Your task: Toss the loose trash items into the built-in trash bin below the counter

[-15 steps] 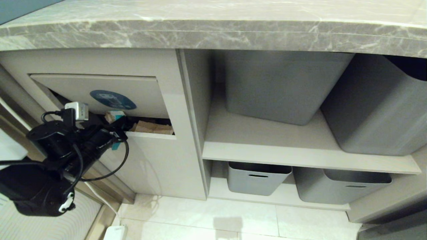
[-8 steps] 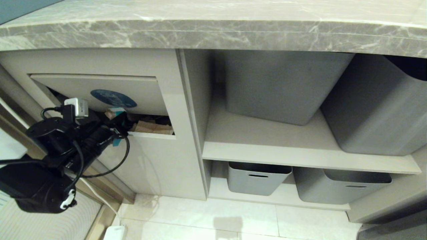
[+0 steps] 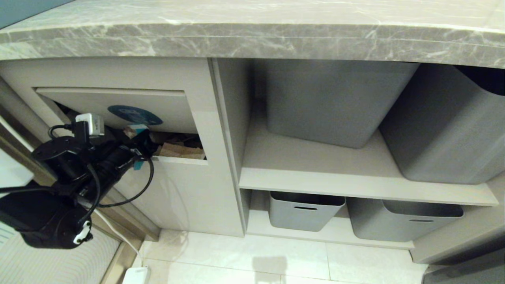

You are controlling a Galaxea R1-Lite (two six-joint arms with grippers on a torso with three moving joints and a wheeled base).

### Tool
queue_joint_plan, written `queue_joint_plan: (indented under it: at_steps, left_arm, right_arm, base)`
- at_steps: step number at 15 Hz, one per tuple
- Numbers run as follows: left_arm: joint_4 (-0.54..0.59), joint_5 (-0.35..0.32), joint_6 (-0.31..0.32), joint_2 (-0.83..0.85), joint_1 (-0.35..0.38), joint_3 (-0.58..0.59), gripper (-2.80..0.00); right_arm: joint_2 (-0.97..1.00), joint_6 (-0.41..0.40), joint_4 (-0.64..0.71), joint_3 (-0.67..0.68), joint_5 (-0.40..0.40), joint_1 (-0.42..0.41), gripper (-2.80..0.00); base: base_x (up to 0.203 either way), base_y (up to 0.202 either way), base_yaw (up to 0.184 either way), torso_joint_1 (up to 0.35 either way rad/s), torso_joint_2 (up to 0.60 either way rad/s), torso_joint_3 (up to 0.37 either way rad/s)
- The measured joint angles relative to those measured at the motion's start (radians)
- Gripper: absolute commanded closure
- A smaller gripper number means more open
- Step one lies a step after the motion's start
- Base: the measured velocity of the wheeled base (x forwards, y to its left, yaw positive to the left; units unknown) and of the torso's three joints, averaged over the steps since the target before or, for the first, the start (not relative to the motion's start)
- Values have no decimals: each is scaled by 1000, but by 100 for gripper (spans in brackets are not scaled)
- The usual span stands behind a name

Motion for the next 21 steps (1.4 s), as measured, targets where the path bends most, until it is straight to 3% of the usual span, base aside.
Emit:
queue_joint_plan:
  at_steps: [2, 3, 9, 12, 21]
  left_arm:
    - [0, 41, 3, 7, -4, -13, 0]
    - [0, 67, 4, 10, -11, -16, -280]
    - [0, 105, -2, 17, -27, -7, -280]
    - [0, 155, 0, 18, -34, -4, -280]
    - [0, 159, 8, 17, -42, -8, -280]
  right_arm:
    - [0, 0, 0, 0, 0, 0, 0]
    - [0, 0, 0, 0, 0, 0, 0]
    - [0, 0, 0, 0, 0, 0, 0]
    - [0, 0, 0, 0, 0, 0, 0]
    - [0, 0, 0, 0, 0, 0, 0]
  base:
    - [0, 0, 0, 0, 0, 0]
    - [0, 0, 0, 0, 0, 0]
    - [0, 0, 0, 0, 0, 0]
    - [0, 0, 0, 0, 0, 0]
    - [0, 0, 0, 0, 0, 0]
